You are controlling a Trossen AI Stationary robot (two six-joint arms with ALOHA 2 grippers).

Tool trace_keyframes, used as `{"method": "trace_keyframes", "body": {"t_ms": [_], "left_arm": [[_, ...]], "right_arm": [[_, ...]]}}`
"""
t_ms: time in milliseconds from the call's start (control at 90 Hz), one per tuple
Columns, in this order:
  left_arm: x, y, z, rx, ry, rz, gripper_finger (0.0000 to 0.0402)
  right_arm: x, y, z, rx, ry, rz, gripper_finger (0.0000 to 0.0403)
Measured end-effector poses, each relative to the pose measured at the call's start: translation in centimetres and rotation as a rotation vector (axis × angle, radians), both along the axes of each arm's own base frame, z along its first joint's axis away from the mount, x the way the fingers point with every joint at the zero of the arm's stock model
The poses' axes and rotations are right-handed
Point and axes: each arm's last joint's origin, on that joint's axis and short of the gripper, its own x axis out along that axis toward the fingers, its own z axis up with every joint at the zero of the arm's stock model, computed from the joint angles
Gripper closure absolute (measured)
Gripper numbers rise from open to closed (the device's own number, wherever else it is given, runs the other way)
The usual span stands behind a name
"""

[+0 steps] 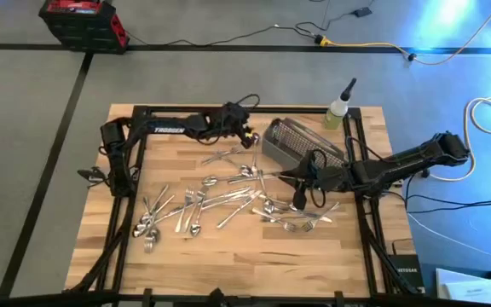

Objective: Sort silverware
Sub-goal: Put the silver spoon into the gray silverware organizer

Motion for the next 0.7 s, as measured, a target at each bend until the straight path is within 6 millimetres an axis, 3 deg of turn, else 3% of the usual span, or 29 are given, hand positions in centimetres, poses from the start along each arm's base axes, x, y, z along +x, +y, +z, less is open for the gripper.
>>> {"method": "trace_keyframes", "body": {"t_ms": [411,700], "left_arm": [[0.9,-4.2,-3.6,-0.122,-0.063,0.030,0.0240],[2.3,-4.8,-8.1,-0.183,-0.044,0.056,0.0240]], "right_arm": [[0.0,0.0,0.0,0.000,-0.002,0.000,0.0352],[0.0,0.0,0.0,0.000,0.000,0.000,0.0352]]}}
